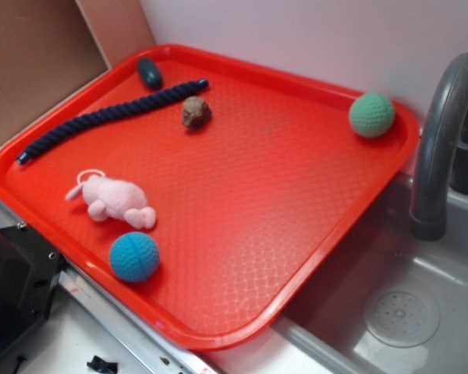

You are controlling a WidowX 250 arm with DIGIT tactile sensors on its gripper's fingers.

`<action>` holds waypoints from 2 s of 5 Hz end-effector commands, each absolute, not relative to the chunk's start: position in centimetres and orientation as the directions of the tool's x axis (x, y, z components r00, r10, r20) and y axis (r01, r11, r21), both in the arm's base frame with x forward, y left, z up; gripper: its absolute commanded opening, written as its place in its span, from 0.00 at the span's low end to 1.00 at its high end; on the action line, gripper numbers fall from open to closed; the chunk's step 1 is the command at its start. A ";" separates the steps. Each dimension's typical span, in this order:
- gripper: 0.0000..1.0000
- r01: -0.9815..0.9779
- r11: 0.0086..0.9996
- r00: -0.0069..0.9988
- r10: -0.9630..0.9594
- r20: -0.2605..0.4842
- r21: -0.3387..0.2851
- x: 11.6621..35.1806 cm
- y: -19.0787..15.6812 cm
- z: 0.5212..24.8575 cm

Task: Grab the blue rope.

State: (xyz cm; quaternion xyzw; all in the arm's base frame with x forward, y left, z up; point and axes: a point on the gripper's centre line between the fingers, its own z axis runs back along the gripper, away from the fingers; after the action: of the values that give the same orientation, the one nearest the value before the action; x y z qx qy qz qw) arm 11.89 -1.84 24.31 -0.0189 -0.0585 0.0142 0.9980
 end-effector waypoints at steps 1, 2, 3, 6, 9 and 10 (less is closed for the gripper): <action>1.00 -0.026 0.999 0.993 0.031 0.116 -0.039 11.9 -1.8 24.3; 1.00 0.035 0.999 0.980 -0.038 0.193 0.020 13.7 0.8 23.2; 1.00 0.116 0.993 0.961 -0.121 0.249 0.033 15.6 3.5 21.7; 1.00 0.323 0.946 0.929 -0.324 0.180 0.037 22.6 10.6 14.8; 1.00 0.397 0.917 0.912 -0.392 0.123 -0.023 25.0 11.0 6.6; 1.00 0.436 0.899 0.899 -0.433 0.064 -0.039 24.9 10.9 4.4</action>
State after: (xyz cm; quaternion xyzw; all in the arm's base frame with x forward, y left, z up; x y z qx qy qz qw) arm 24.34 11.10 3.65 -0.0408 -0.0139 -0.2204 0.9745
